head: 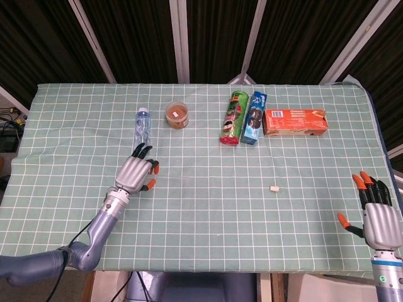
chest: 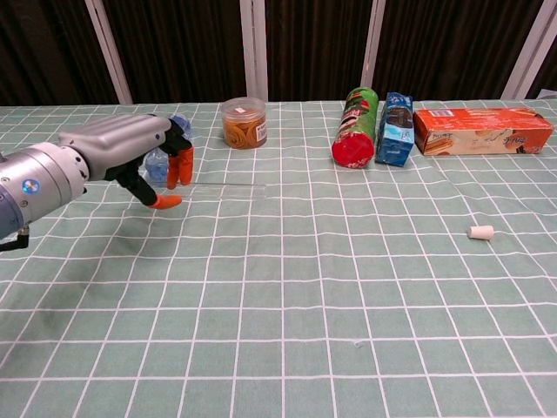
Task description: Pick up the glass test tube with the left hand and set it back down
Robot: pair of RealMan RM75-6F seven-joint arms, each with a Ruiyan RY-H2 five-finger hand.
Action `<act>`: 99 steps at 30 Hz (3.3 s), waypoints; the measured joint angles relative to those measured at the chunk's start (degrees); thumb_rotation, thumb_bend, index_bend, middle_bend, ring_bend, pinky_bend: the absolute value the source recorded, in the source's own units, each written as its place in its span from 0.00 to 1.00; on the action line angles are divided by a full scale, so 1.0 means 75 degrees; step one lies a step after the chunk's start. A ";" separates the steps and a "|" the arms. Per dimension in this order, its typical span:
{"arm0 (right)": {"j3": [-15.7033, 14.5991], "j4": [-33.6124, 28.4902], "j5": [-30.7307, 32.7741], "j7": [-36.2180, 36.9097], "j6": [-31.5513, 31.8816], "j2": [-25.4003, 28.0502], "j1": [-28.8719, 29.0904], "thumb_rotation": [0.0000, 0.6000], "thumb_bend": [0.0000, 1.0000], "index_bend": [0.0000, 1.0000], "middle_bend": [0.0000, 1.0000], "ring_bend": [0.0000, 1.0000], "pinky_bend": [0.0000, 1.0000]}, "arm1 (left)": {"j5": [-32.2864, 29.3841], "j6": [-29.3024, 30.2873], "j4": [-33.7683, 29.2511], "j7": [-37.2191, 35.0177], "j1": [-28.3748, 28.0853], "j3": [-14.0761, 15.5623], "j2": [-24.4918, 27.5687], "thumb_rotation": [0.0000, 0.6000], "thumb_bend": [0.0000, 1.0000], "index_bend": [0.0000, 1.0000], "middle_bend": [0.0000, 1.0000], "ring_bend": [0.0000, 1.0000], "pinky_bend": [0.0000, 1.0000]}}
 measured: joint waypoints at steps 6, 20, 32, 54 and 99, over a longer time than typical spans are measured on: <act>0.0126 0.0087 -0.0077 -0.0359 -0.0165 -0.0073 0.0272 1.00 0.28 0.07 0.02 0.00 0.00 | 0.0662 0.0435 0.0182 -0.1185 0.0070 -0.0096 0.0049 1.00 0.58 0.62 0.56 0.12 0.00; 0.0540 0.0416 0.0410 -0.1271 -0.2314 -0.0456 0.1840 1.00 0.28 0.36 0.19 0.10 0.06 | 0.1708 0.1312 0.0468 -0.2915 0.0254 -0.0235 0.0256 1.00 0.58 0.62 0.56 0.12 0.00; 0.0590 0.0895 0.1191 -0.2340 -0.3368 -0.1500 0.2726 1.00 0.28 0.42 0.23 0.11 0.07 | 0.1973 0.1520 0.0002 -0.3032 0.0349 -0.0185 0.0601 1.00 0.58 0.62 0.56 0.12 0.00; 0.0498 0.1940 0.2109 -0.2864 -0.3630 -0.2537 0.3123 1.00 0.28 0.49 0.26 0.12 0.08 | 0.1981 0.1577 -0.0118 -0.2994 0.0474 -0.0150 0.0741 1.00 0.58 0.61 0.56 0.12 0.00; 0.0465 0.2521 0.2760 -0.3079 -0.3550 -0.3117 0.3296 1.00 0.34 0.53 0.27 0.12 0.08 | 0.2032 0.1610 0.0069 -0.3238 0.0550 -0.0161 0.0840 1.00 0.58 0.61 0.56 0.12 0.00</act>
